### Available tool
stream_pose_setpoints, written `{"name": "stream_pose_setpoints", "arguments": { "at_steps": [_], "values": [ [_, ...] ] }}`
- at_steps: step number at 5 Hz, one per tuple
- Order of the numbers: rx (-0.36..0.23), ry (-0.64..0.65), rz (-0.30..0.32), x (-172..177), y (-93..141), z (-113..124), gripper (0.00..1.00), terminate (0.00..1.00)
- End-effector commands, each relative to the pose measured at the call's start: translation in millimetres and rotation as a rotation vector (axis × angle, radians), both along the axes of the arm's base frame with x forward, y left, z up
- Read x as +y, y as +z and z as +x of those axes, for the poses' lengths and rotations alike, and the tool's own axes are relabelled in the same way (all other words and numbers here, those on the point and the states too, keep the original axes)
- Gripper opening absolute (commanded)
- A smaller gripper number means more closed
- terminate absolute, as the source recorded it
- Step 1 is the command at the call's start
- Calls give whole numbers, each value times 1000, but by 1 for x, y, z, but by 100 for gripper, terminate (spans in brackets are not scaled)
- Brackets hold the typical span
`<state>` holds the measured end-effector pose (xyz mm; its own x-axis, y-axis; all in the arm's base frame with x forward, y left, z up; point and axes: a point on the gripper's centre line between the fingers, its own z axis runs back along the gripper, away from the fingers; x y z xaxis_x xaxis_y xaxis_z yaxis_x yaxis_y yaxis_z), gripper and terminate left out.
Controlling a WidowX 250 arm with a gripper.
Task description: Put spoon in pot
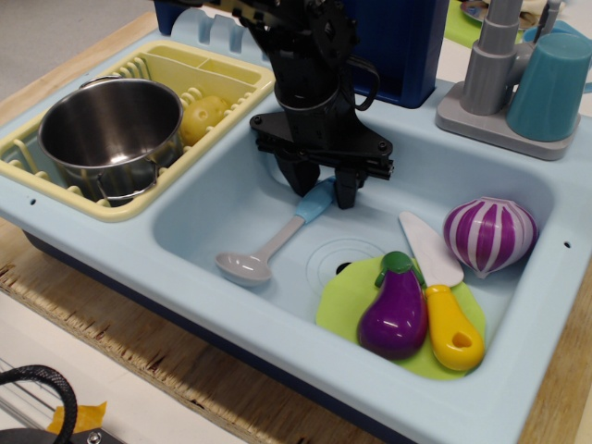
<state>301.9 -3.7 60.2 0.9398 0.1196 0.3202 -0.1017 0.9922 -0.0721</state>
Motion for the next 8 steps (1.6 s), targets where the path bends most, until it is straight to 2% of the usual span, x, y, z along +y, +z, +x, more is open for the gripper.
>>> {"name": "stream_pose_setpoints", "arguments": {
  "at_steps": [1, 2, 4, 5, 7, 8],
  "values": [
    [54, 20, 21, -7, 4, -11, 0, 0],
    [73, 21, 59, -13, 27, -15, 0, 0],
    [-8, -17, 174, -6, 71, 0, 0, 0],
    [-43, 11, 237, 7, 100, -1, 0, 0],
    [-103, 50, 301, 45, 131, -8, 0, 0],
    [-136, 71, 314, 72, 141, -9, 0, 0]
  ]
}}
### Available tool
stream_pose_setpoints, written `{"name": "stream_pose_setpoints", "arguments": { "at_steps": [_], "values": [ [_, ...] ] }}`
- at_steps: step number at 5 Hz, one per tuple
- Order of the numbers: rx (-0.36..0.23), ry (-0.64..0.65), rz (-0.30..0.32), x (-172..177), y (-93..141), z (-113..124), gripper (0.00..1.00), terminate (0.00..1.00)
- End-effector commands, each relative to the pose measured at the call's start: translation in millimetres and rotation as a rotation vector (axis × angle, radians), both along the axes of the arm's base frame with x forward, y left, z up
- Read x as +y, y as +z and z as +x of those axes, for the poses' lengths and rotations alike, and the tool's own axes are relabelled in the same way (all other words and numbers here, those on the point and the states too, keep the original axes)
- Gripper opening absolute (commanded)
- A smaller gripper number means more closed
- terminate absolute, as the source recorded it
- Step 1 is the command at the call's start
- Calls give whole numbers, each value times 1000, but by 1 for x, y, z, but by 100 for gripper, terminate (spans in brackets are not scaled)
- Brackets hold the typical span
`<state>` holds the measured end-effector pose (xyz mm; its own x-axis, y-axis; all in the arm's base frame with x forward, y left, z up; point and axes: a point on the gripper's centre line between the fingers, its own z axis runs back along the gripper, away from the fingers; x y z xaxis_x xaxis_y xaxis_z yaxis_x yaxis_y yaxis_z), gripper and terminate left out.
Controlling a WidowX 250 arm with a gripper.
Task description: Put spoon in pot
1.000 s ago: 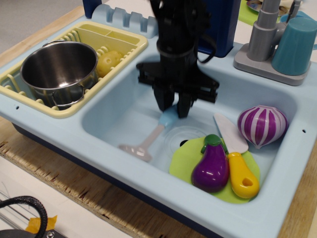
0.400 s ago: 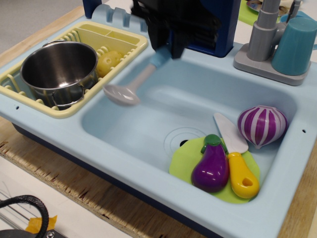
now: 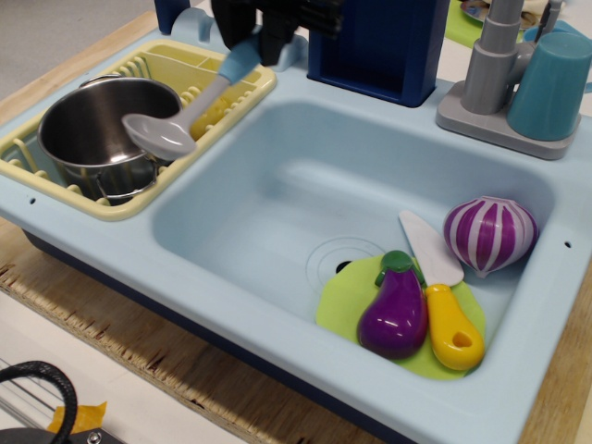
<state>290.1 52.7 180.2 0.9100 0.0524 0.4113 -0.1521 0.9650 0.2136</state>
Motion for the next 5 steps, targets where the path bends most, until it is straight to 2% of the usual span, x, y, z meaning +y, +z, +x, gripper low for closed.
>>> {"name": "stream_pose_setpoints", "arguments": {
  "at_steps": [1, 3, 4, 5],
  "values": [
    [-112, 1, 27, 37, 27, 4, 0, 0],
    [-278, -51, 51, 68, 27, 2, 0, 0],
    [-347, -90, 40, 71, 20, 1, 100, 0],
    [-417, -155, 12, 67, 10, 1, 100, 100]
  ]
}}
